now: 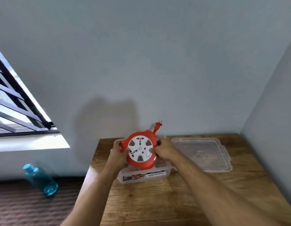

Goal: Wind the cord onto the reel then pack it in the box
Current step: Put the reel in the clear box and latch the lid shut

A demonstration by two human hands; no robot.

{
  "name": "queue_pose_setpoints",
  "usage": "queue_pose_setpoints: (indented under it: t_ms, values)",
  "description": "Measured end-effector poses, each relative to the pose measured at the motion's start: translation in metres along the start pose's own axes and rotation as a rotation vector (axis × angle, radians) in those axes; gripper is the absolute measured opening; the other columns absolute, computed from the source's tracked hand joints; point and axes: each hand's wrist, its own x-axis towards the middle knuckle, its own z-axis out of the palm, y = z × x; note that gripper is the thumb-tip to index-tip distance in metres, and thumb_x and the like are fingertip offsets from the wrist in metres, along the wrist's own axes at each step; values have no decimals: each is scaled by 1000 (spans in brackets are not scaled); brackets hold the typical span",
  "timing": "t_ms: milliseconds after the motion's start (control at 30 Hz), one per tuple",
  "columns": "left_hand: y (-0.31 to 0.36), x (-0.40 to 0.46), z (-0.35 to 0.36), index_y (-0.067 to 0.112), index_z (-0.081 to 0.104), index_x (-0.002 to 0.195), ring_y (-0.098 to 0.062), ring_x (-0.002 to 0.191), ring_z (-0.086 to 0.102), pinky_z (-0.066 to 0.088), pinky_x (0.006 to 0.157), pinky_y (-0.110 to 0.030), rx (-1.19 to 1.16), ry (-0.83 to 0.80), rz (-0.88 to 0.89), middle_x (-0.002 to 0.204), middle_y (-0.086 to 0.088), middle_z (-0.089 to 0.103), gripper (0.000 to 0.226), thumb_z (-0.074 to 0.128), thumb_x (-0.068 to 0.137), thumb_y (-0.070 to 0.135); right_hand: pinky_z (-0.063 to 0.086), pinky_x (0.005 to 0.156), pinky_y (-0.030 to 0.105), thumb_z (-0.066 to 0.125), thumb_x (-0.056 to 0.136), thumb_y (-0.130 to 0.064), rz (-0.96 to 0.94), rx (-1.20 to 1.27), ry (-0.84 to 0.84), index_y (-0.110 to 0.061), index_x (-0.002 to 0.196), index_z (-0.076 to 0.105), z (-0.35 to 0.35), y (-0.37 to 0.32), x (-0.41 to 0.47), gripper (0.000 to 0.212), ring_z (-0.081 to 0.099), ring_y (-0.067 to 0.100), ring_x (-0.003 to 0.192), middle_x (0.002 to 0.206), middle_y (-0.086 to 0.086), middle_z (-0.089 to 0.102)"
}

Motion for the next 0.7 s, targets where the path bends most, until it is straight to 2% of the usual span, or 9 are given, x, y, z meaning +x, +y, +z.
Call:
queue_pose_setpoints:
  t_ms: [67,133,200,267,367,467,633,700]
  values:
    - [-6,3,4,24,41,139,-22,98,67,67,68,-47,56,19,31,116,-4,60,47,60,98,9,54,59,18,78,85,-10,2,-33,11,-20,112,69,6,5,2,30,69,13,84,113,5,74]
    - [-8,8,10,26,39,139,-23,101,66,66,75,-49,135,15,24,114,-3,59,54,63,95,6,44,42,8,81,82,-8,24,-80,35,-24,98,67,11,11,3,27,62,2,66,104,2,74]
    - [-9,10,16,24,34,142,-25,102,64,64,83,-49,197,-44,-34,111,-1,56,57,63,96,6,44,43,10,83,81,-10,68,-132,48,-20,104,66,16,18,2,31,60,2,65,91,-4,69]
    - [-10,10,20,22,32,143,-29,110,65,62,91,-50,269,-116,-81,116,-4,57,58,63,96,8,46,49,15,83,81,-15,100,-132,66,-15,116,62,17,24,-1,40,63,9,75,89,-6,63]
    - [-9,7,26,19,32,144,-32,120,63,59,96,-50,405,-207,-101,133,-10,58,60,65,95,9,43,52,17,73,91,-35,119,-102,88,-21,99,60,11,28,-6,21,61,6,70,83,-10,63]
    - [-11,2,32,21,30,145,-33,122,62,60,96,-50,468,-263,-108,138,-11,56,62,65,95,10,41,54,20,55,98,-51,129,-118,163,-22,88,59,8,34,-16,31,61,7,68,79,-5,66]
    - [-13,-10,43,21,29,144,-29,118,62,61,92,-45,486,-287,-102,135,-11,57,60,63,96,9,35,52,24,44,104,-49,184,-215,300,-24,73,50,5,45,-32,40,52,4,60,69,-5,58]
    - [-15,-15,48,19,31,144,-24,111,59,59,93,-43,502,-276,-83,134,-10,57,57,60,97,7,31,45,19,41,106,-46,218,-288,350,-22,73,49,3,48,-35,42,48,3,53,65,-5,55]
